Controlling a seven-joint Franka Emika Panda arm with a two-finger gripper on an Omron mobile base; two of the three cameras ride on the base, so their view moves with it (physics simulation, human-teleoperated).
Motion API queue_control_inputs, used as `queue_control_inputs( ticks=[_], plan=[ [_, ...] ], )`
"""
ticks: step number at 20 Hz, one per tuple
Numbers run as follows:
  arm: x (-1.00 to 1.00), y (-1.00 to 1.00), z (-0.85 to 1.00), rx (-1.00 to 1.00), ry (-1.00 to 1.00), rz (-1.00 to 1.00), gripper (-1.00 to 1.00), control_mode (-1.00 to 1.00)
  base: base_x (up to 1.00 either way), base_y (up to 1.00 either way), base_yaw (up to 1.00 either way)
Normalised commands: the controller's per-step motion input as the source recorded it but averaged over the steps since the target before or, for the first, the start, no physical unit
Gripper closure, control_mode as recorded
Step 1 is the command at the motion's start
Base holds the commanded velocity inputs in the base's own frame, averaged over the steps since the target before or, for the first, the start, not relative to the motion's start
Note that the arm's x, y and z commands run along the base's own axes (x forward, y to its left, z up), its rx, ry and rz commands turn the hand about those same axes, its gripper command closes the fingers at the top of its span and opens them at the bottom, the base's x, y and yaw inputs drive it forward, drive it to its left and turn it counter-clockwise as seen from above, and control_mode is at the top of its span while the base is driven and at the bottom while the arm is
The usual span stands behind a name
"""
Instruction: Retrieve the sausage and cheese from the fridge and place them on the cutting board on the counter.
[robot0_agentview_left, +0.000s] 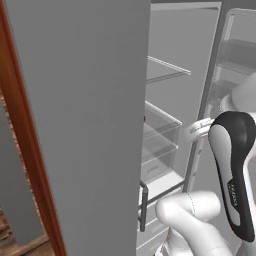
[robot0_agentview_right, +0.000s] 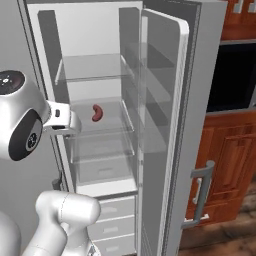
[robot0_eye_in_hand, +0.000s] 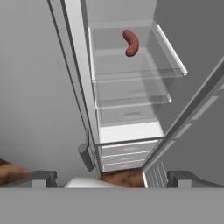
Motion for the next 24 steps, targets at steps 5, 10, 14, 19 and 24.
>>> queue_control_inputs(
  ticks=[5, 10, 14, 19, 24],
  plan=[
    [0.13, -0.03, -0.02, 0.00, 0.00, 0.01, -1.00, -1.00, 0.53, -0.13, 0.05],
    [0.65, -0.05, -0.12, 0.00, 0.05, 0.01, -1.00, -1.00, 0.00, 0.00, 0.00],
    [0.56, 0.00, -0.26, 0.00, 0.01, 0.00, -1.00, -1.00, 0.00, 0.00, 0.00],
    [0.56, 0.00, -0.33, 0.00, -0.01, 0.00, -1.00, -1.00, 0.00, 0.00, 0.00],
    [0.78, -0.01, -0.52, 0.07, -0.01, 0.00, -1.00, -1.00, 0.00, 0.00, 0.00]
  ],
)
